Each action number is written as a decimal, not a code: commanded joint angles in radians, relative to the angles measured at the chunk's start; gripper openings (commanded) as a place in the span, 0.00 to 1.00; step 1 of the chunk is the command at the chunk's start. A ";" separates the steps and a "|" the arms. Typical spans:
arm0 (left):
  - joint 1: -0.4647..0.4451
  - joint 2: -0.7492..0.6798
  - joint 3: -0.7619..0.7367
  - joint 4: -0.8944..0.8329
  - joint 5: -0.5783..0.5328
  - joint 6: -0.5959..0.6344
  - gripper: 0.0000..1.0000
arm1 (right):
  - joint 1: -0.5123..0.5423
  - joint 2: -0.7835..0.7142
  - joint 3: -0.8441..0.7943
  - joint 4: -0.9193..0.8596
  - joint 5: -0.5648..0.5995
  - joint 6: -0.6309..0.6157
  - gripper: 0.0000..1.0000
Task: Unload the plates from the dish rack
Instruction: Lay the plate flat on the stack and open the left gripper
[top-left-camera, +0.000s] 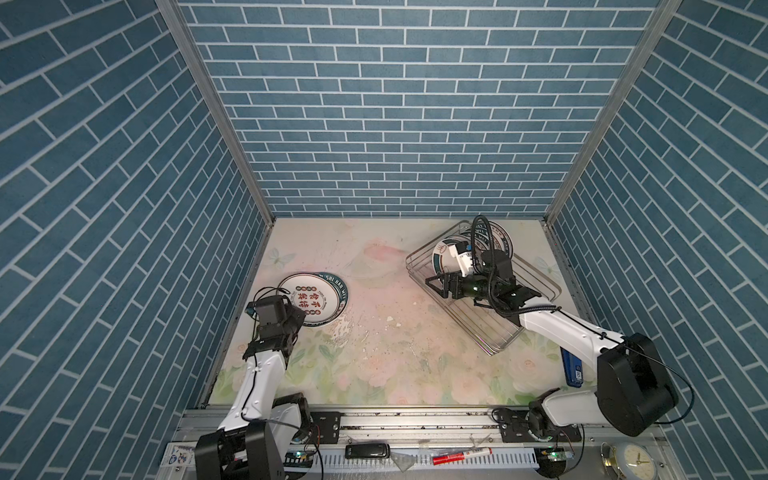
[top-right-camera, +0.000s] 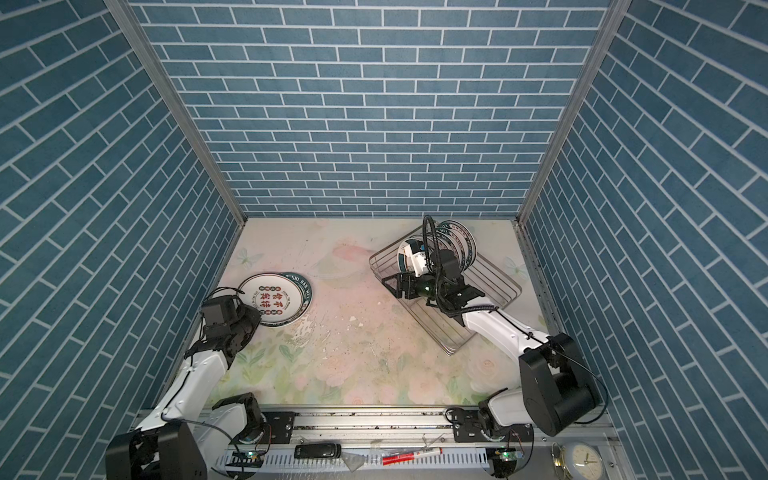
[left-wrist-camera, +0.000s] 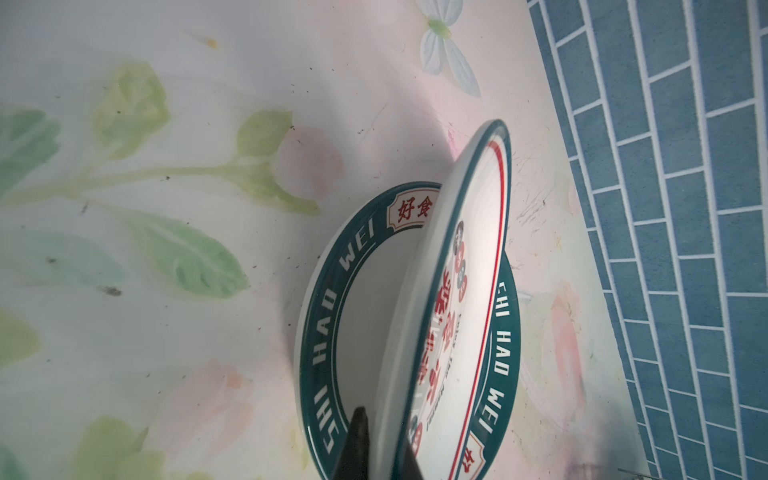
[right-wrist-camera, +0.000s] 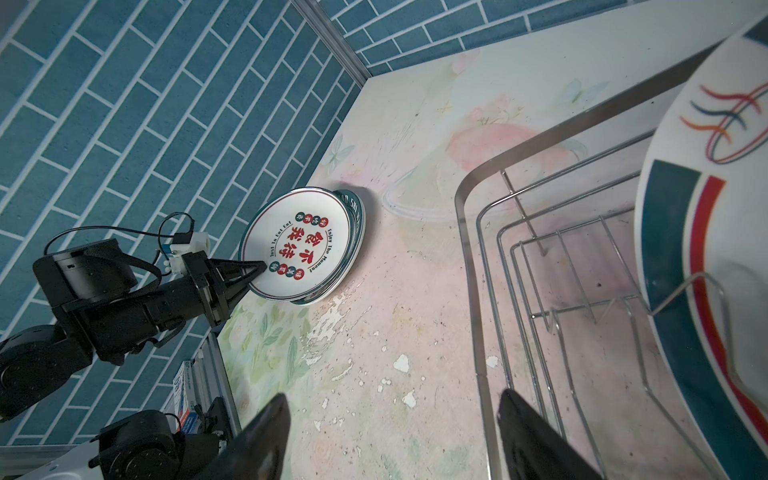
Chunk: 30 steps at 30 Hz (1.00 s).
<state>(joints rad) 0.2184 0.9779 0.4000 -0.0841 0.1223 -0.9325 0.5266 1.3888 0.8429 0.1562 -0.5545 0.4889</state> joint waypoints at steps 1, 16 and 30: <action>0.006 0.030 0.016 0.038 0.026 0.012 0.02 | 0.007 -0.016 0.053 0.000 -0.016 -0.041 0.79; 0.007 0.106 0.050 -0.013 0.028 0.018 0.12 | 0.012 0.001 0.069 -0.023 -0.018 -0.042 0.84; 0.006 0.146 0.100 -0.096 0.005 0.059 0.15 | 0.019 -0.004 0.077 -0.043 -0.007 -0.050 0.97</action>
<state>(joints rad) 0.2230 1.1107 0.4732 -0.1158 0.1513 -0.9154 0.5388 1.3895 0.8711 0.1307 -0.5602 0.4694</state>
